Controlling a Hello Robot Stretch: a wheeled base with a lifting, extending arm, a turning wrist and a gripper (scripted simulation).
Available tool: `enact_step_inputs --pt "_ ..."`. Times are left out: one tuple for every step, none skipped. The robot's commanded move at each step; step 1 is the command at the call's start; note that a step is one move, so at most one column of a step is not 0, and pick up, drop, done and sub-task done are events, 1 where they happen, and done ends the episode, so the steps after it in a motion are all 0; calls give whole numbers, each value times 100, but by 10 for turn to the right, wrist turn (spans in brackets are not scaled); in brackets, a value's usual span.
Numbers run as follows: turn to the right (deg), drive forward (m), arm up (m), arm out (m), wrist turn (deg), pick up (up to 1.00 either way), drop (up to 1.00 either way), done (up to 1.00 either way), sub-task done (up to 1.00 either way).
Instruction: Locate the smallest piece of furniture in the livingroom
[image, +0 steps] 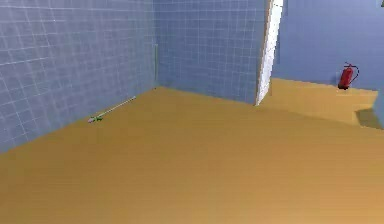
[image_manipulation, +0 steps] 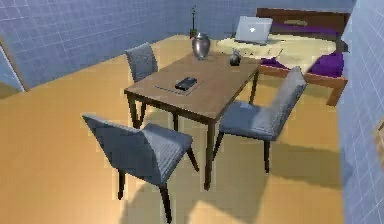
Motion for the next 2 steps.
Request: enact_step_inputs --pt "270 0 0 0 0 0 0 0 0" --pt "0 100 0 0 0 0 0 0 0"
